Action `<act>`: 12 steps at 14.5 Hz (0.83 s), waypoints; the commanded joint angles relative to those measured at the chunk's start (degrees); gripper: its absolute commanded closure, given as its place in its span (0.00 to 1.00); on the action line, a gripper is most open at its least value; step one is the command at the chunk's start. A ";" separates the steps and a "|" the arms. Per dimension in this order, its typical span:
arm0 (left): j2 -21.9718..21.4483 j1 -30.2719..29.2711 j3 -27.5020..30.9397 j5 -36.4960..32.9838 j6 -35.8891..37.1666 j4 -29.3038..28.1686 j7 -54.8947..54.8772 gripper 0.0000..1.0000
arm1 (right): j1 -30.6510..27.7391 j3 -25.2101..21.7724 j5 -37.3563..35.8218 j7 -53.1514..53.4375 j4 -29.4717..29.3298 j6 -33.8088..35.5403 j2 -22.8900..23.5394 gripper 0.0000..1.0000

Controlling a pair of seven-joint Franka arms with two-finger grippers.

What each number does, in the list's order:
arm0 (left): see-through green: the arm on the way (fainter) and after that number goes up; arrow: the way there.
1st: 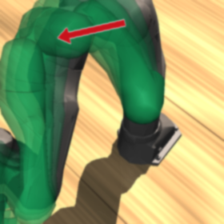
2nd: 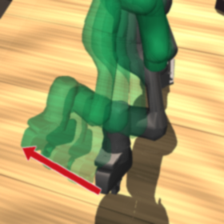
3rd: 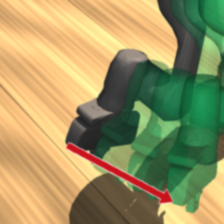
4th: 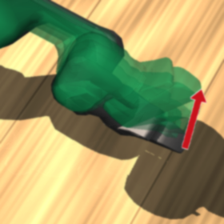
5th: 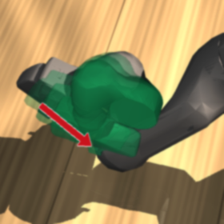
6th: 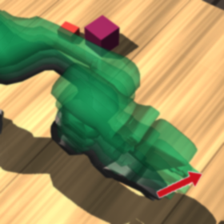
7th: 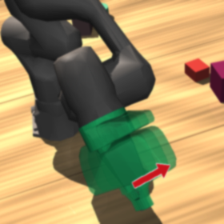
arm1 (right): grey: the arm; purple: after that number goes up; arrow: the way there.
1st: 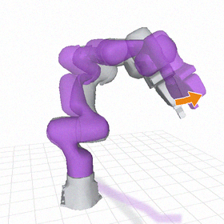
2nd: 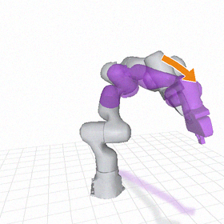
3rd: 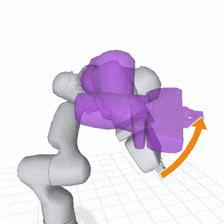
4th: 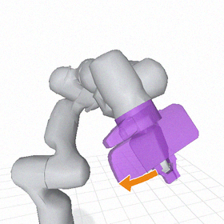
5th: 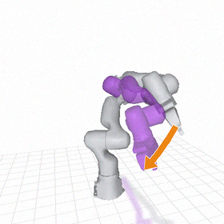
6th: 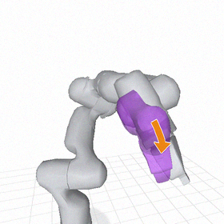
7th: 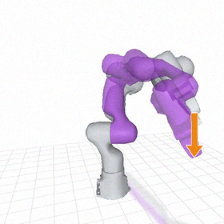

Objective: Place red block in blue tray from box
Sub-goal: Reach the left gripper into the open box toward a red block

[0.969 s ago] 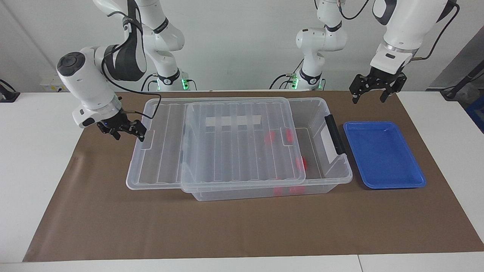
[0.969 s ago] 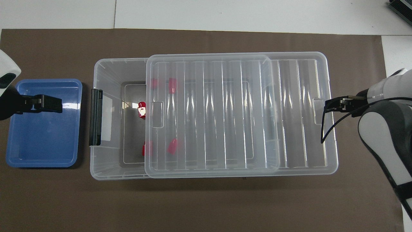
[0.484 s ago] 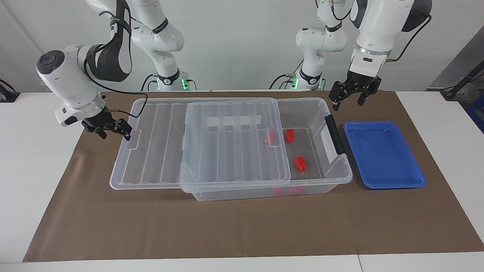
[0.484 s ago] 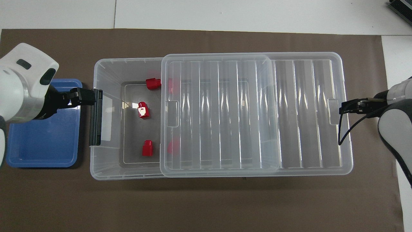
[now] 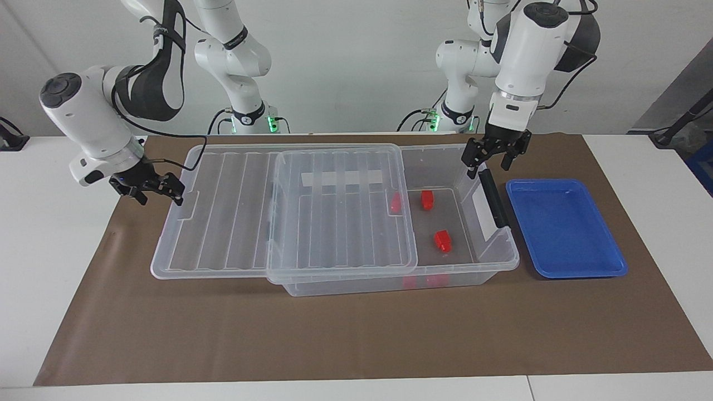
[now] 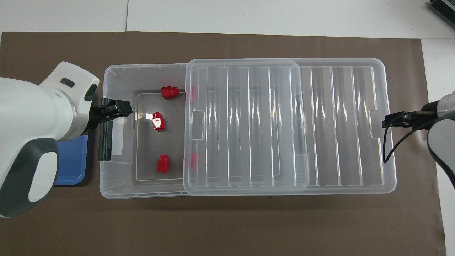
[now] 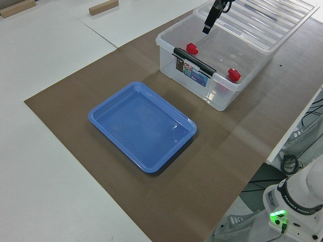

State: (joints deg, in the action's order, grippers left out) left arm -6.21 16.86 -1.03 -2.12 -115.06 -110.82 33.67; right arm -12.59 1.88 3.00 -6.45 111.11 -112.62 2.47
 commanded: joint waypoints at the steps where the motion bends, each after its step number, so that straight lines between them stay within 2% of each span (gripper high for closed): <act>1: 2.32 3.17 0.85 0.28 -5.86 -2.82 5.87 0.00 | -0.86 0.40 -0.45 -0.85 0.25 0.65 -1.15 0.00; 4: 7.07 4.41 0.94 0.10 -11.21 -4.22 6.14 0.00 | 0.19 0.40 -1.15 0.11 -0.89 0.74 -2.20 0.00; 6: 7.26 3.98 0.94 0.01 -15.79 -7.90 5.80 0.00 | 1.34 0.58 -3.08 3.70 -0.98 1.17 -3.42 0.00; 9: 7.44 3.45 0.94 -0.16 -19.39 -10.38 4.92 0.00 | 4.23 1.02 -3.53 8.45 -1.07 3.55 -5.19 0.00; 12: 10.15 3.62 0.94 -0.16 -23.54 -11.53 5.00 0.00 | 6.96 1.11 -3.53 11.89 -1.51 6.70 -6.68 0.00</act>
State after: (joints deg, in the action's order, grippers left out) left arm 2.91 20.38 -0.25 -2.13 -135.53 -120.87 38.98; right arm -6.60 2.81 0.55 2.98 109.73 -107.98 -2.83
